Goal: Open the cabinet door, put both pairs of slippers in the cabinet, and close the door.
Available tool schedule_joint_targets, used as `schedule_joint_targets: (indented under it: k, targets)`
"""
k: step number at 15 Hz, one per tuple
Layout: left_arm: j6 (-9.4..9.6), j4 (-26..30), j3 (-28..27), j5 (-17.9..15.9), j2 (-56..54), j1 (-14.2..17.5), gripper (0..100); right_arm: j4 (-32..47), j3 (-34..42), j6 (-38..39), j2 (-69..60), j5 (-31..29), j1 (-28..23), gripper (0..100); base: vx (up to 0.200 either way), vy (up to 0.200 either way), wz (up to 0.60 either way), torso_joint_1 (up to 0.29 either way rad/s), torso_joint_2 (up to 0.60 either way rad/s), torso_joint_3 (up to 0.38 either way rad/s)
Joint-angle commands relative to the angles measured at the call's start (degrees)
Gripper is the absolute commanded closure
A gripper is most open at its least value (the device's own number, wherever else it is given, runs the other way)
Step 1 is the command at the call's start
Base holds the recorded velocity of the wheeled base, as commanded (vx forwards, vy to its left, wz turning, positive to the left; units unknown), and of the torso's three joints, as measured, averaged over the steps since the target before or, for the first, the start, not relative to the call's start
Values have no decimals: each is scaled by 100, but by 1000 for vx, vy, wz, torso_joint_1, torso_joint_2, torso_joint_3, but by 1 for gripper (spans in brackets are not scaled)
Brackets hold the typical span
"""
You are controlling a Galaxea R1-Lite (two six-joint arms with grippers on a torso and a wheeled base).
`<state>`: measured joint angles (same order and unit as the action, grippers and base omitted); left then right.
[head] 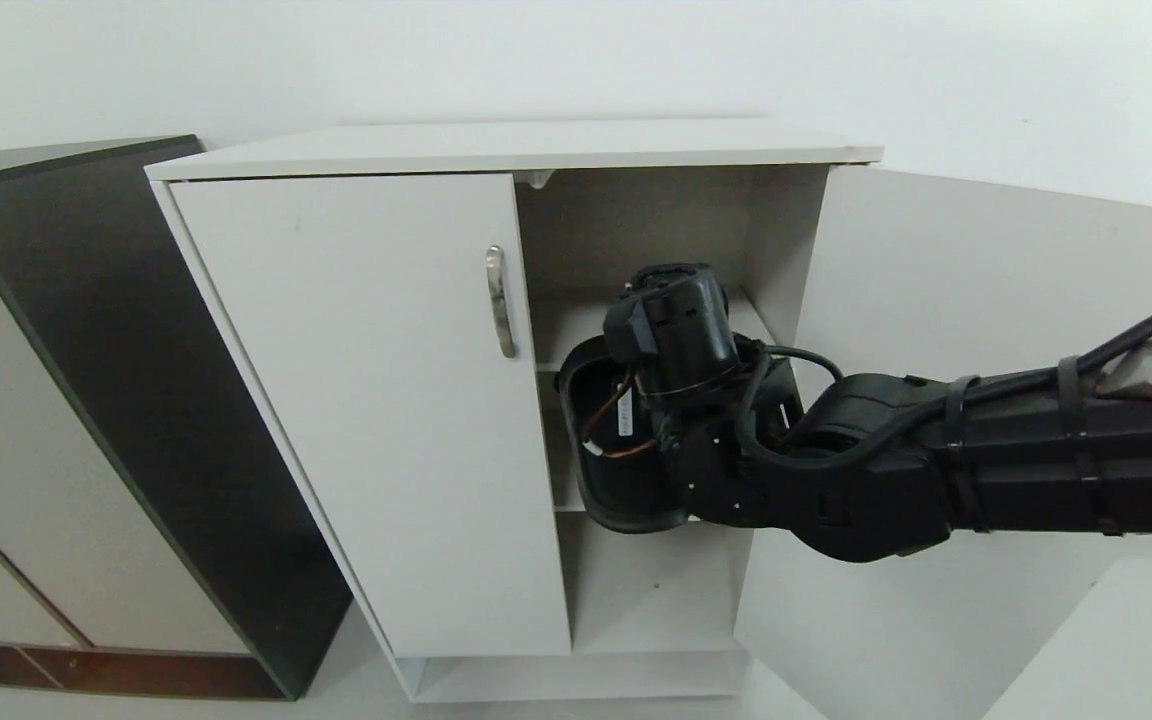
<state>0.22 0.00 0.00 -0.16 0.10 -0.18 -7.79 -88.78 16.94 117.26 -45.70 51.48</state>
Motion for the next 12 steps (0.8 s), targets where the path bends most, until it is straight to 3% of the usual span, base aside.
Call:
schedule_joint_targets:
  k: [1,10,12]
  targets:
    - [4,0,0,-2,8,1,100,-12,10,-16,34,0,-6,100,200,0,0,12,2,2]
    - [4,0,0,-2,8,1,100,-82,28,-33,86,0,-24,100,200,0,0,1,3,5]
    - [4,0,0,-2,8,1,100,-153,28,-33,139,0,-24,100,0,0,0,0,0,0]
